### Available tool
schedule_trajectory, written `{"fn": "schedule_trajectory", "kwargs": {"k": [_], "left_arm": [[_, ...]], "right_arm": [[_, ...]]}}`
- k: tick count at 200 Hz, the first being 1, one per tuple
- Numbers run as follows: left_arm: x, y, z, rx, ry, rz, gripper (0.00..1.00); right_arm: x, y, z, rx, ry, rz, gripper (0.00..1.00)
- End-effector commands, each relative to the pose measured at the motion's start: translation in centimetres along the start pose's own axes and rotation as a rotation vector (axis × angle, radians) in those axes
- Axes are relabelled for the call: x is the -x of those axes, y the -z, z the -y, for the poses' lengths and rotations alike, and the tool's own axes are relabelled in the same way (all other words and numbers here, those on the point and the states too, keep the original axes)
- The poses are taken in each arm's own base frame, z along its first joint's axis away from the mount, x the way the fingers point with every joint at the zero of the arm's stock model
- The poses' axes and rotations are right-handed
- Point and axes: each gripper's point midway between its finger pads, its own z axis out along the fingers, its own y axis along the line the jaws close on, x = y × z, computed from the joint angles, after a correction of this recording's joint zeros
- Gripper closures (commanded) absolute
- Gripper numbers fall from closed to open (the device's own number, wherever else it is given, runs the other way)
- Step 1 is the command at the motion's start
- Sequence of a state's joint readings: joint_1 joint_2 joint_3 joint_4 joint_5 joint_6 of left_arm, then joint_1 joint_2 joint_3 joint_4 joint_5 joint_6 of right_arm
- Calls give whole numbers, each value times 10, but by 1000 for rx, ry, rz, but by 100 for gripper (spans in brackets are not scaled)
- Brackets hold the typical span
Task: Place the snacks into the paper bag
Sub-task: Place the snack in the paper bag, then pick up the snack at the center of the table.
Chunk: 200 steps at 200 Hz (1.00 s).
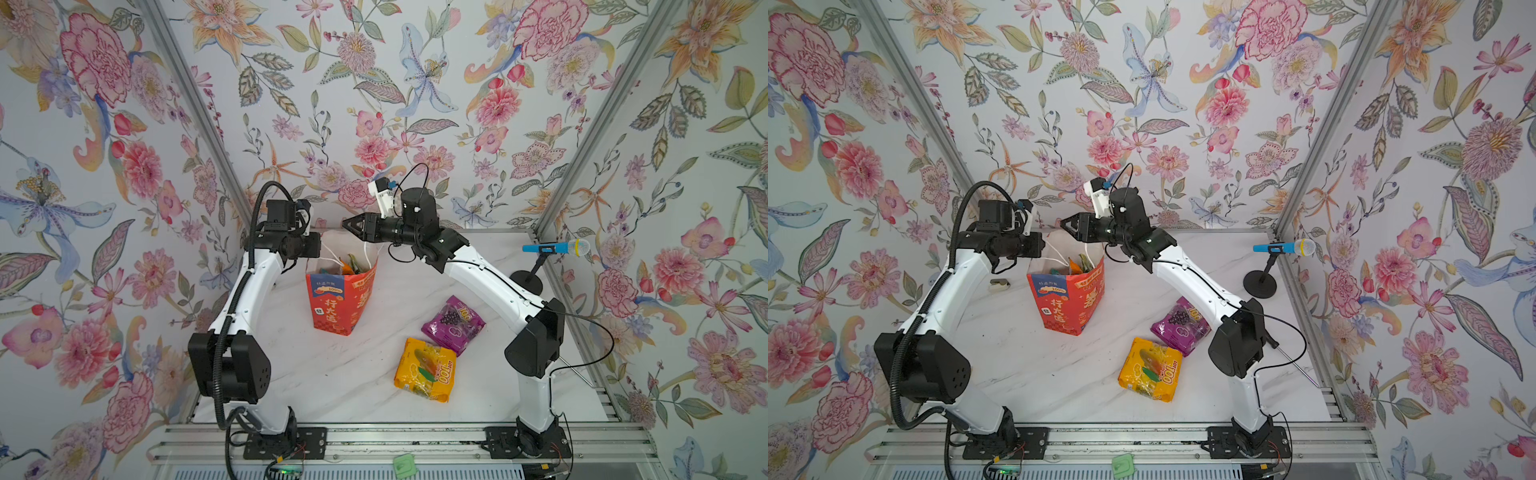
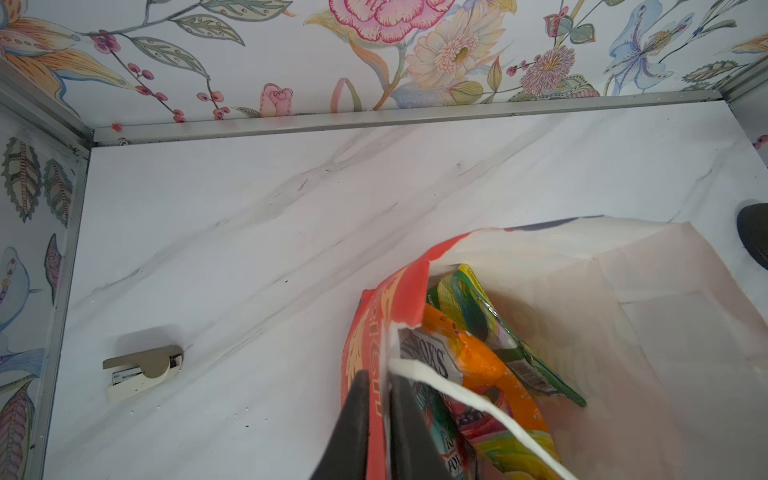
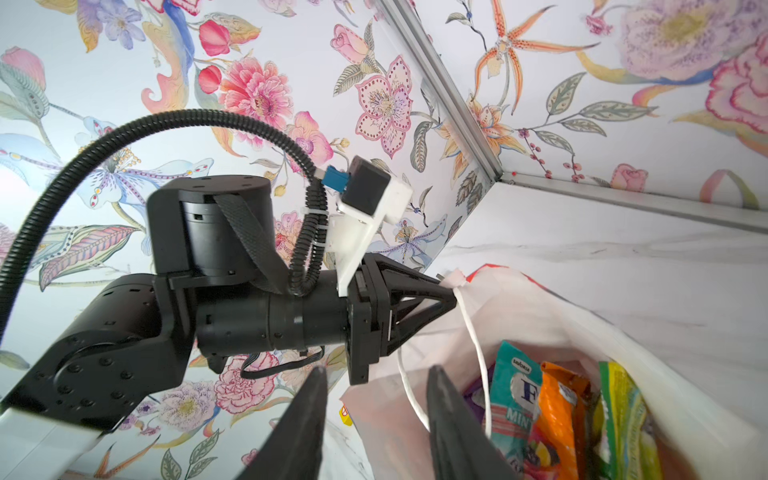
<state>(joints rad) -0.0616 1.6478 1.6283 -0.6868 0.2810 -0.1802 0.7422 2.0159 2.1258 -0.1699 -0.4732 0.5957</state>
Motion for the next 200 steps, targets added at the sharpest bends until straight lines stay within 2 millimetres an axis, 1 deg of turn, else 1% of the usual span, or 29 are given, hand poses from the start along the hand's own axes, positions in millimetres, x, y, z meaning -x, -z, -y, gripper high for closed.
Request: {"fn": "schedule_trajectory", "kwargs": {"k": [1,30,53,64,74,80,90,101,113,126,141,158,163,165,172,182,200], "left_arm": [[-6,-4,-3,5,-5,-24,86],[-7,-4,-3,4,-7,-27,86],[-8,-4,-3,5,-7,-29,86],[-8,-4,-3,5,-8,-27,86],[-9,-5,-3,5,-6,-27,86],[-9,-5,-4,5,-6,-28,86],[-9,-5,-3,3,-5,-28,86],[-8,-5,-3,2,-4,-26,86],[-9,-6,-3,2,-1,-28,86],[-10,-8,-3,2,-1,-30,86],[-12,-9,-4,1,-1,-36,86],[-13,-10,-3,1,-1,-38,86],[-13,-10,-3,0,-1,-38,86],[-13,-10,-4,1,0,-38,86],[-13,-10,-3,0,0,-36,86],[-14,-9,-3,1,0,-36,86],[-14,-10,-3,-3,1,-36,86]], "right_arm": [[15,10,-21,53,62,-6,51],[26,27,-33,66,96,9,49],[33,51,-35,2,184,18,49],[28,64,-32,-50,232,4,49],[19,76,-27,-111,276,-16,48],[14,84,-23,-154,307,-20,46],[2,99,-13,-245,357,-22,42],[-7,117,0,-346,391,-26,41],[-18,136,19,-448,370,-28,41],[-39,154,39,-522,328,-48,41],[-67,170,62,-574,241,-86,41],[-93,198,92,-661,109,-107,41],[-106,203,99,-675,66,-122,41],[-105,210,107,-695,39,-110,41],[-115,224,121,-727,-31,-100,41],[-129,244,136,-774,-114,-80,41],[-147,275,160,-868,-196,-52,40]]}}
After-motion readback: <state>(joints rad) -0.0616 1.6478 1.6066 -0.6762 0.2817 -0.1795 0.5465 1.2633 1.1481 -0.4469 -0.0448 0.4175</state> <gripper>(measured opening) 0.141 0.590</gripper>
